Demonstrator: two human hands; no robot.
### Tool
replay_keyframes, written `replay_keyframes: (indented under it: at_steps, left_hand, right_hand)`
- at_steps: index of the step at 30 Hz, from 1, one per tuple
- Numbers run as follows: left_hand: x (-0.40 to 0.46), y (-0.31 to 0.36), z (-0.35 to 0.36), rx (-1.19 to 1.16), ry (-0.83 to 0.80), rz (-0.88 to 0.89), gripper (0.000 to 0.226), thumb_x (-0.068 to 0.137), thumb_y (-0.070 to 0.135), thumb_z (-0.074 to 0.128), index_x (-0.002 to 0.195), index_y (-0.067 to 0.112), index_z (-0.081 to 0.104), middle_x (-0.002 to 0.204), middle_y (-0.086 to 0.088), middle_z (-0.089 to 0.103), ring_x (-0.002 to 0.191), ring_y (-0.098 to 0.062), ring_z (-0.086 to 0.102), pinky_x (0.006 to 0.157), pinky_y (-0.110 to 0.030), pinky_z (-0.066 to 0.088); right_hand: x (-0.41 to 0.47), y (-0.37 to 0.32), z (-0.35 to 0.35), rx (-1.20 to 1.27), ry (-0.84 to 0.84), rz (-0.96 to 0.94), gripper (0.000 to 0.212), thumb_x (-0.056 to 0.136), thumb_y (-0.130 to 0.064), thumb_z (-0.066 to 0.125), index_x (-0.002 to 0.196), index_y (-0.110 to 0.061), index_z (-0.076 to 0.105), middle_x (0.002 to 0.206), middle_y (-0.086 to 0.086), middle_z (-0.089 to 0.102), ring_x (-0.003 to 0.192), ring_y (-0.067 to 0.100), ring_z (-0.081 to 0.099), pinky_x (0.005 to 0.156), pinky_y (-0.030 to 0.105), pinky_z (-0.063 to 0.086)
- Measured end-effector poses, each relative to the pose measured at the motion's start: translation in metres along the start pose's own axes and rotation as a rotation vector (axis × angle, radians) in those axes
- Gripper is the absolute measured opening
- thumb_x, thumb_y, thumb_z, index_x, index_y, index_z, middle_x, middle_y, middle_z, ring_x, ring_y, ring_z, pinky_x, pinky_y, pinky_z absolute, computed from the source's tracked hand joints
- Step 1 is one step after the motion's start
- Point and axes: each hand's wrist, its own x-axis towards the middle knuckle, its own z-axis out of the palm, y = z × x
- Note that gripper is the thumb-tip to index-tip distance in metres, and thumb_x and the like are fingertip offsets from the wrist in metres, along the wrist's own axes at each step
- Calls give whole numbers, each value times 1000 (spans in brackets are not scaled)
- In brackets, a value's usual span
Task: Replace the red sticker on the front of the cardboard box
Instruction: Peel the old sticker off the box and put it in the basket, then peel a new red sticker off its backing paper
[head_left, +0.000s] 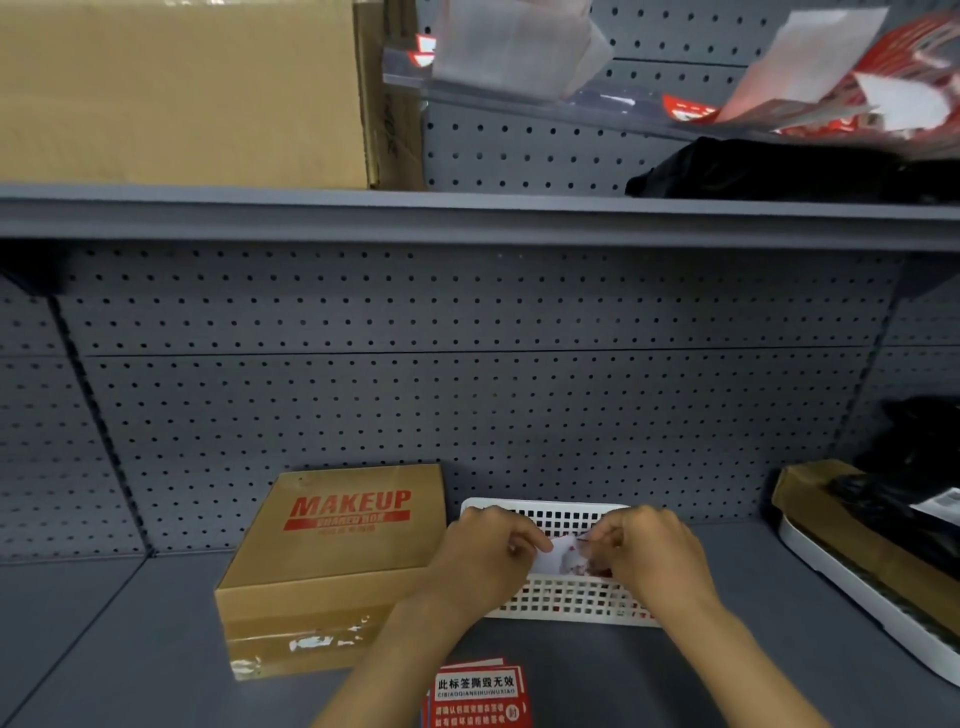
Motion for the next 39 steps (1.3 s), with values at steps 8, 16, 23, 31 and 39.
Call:
replay_keyframes:
  at_steps: [8,16,23,31,39]
  left_hand:
    - [-3,4,-6,-3,14,16,36,94,5,52,102,26,79,113,9,76,102,-7,68,94,-24,55]
    - [-8,3,-19,31,162,24,34,97,11,53,115,33,72,116,9,73,98,-6,67,91,-26,56]
    - [-27,8,-55,-76,451,68,31,98,39,53,128,39,62,125,20,64,111,3,59,94,-15,45]
    - [-83,-22,-51,47,531,108,32,93,30,58,123,34,66,112,14,63,101,-4,62,84,-31,55]
    - [-116,-50,-14,22,307,117,26,89,20,59,110,26,74,94,8,64,73,-10,63,70,-33,55]
  right_hand:
    - [0,-3,-4,-196,-129,-90,44,94,-16,50,133,-35,61,135,2,65,130,24,53,108,40,40]
    - [-6,-16,-20,27,222,-243,38,100,-33,50,138,-36,51,140,-12,55,129,15,45,106,38,34]
    - [-18,-52,-28,287,271,-372,48,98,-42,52,145,-35,43,144,-15,50,135,5,39,103,22,30]
    - [-43,-59,8,173,159,-416,31,90,-32,65,121,-31,67,116,-12,62,114,12,50,92,31,47]
    - [-69,-48,63,-21,-286,-370,43,84,-44,71,126,-32,68,131,-8,66,119,16,61,97,36,52]
